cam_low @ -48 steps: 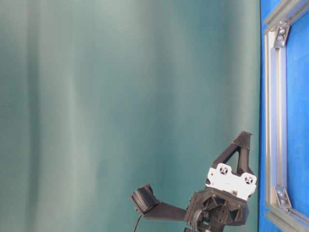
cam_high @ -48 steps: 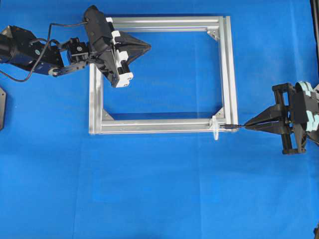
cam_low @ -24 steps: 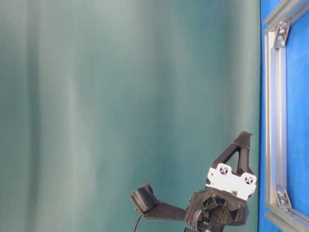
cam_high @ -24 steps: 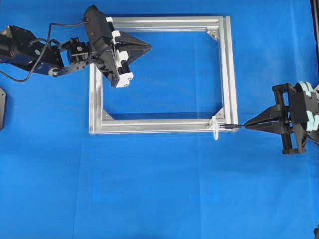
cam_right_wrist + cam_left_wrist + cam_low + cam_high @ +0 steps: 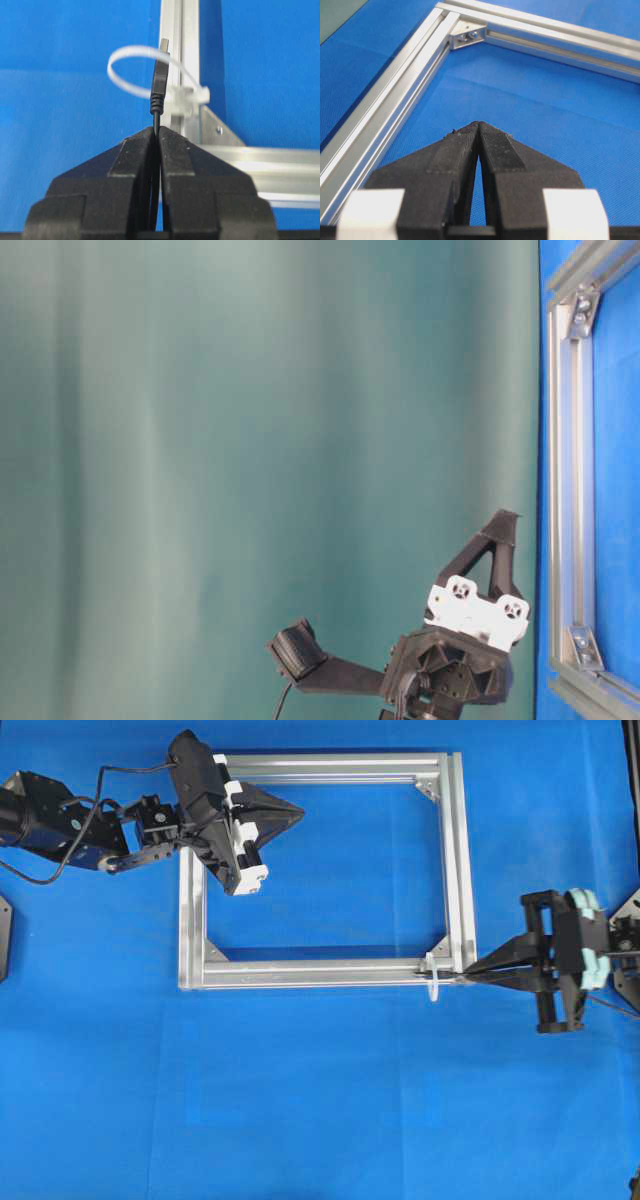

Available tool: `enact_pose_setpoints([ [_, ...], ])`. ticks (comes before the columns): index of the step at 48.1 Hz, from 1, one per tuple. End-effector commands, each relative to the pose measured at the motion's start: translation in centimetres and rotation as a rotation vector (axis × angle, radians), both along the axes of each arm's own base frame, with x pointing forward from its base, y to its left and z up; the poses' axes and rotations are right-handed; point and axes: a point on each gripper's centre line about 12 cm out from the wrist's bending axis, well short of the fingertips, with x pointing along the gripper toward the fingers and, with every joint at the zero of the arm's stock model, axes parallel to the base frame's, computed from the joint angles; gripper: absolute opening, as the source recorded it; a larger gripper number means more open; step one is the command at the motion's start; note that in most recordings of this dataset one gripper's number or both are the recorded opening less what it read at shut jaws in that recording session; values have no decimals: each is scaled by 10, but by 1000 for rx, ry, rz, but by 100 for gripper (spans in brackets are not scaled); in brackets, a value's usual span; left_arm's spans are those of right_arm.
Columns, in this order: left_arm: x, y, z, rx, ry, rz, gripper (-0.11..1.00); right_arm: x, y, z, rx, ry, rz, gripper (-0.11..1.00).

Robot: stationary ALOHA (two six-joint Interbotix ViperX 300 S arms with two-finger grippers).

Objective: Insert the wire through the string loop located on the right side.
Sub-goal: 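Push the plug leftward through the white loop with the right gripper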

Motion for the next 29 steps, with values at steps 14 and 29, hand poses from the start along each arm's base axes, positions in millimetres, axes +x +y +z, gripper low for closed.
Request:
enact_pose_setpoints([
  [14,5,0,18,20,-53,-6,0,32,-1,1,-6,-11,-26,-4],
  [29,6,-5,18,18,-54,-20,0,32,-2,0,-6,-8,-29,-4],
])
